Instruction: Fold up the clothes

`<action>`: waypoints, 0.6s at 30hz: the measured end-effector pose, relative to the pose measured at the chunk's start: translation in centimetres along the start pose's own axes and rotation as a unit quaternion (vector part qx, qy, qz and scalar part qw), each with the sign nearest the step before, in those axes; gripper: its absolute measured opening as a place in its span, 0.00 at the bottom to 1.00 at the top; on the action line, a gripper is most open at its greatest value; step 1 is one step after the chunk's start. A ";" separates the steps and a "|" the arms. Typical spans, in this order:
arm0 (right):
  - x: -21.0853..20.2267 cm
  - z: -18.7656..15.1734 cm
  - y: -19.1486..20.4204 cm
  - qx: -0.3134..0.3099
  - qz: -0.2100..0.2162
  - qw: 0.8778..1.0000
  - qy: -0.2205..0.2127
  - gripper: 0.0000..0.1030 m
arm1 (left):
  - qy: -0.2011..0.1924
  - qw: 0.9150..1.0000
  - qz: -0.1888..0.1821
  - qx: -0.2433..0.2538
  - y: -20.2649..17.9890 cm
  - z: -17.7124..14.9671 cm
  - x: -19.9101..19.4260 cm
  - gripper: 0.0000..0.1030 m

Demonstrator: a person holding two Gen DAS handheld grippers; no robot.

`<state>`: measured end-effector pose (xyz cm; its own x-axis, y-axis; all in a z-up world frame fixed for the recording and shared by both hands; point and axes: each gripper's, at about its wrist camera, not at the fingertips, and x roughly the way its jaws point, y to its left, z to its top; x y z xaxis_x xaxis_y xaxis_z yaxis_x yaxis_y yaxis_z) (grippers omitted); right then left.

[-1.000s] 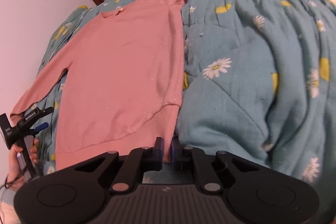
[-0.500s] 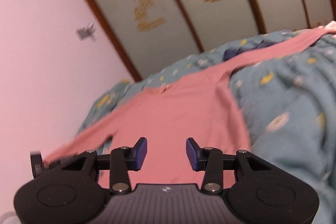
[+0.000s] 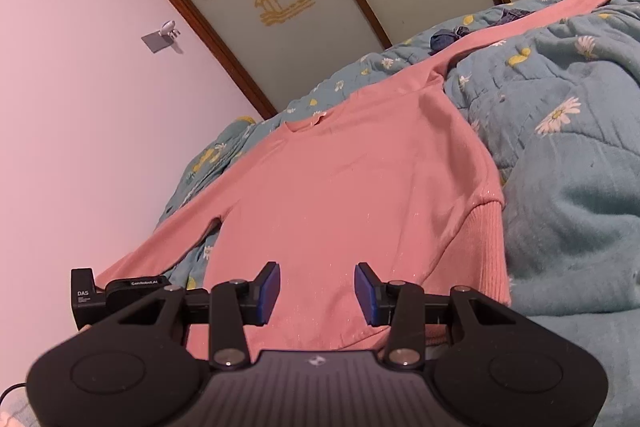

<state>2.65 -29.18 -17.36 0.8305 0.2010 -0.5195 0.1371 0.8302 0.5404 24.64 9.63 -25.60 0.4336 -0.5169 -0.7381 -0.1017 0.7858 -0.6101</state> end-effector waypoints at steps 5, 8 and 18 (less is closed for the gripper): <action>0.0 -0.3 0.0 0.005 0.001 1.000 0.002 0.39 | 0.013 1.000 0.002 -0.002 0.1 -0.5 0.2 0.31; 0.1 -0.4 -0.1 0.008 -0.001 1.000 0.007 0.39 | 0.016 1.000 -0.005 -0.026 0.7 -0.6 0.0 0.07; 0.3 -0.6 -0.3 0.018 -0.003 1.000 0.018 0.39 | 0.014 0.997 0.072 0.020 0.0 -1.4 -1.0 0.07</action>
<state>2.52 -29.08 -18.03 0.8095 0.2153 -0.5462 0.1618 0.8125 0.5601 22.95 9.68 -25.24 0.3925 -0.4058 -0.8254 -0.1252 0.8655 -0.4850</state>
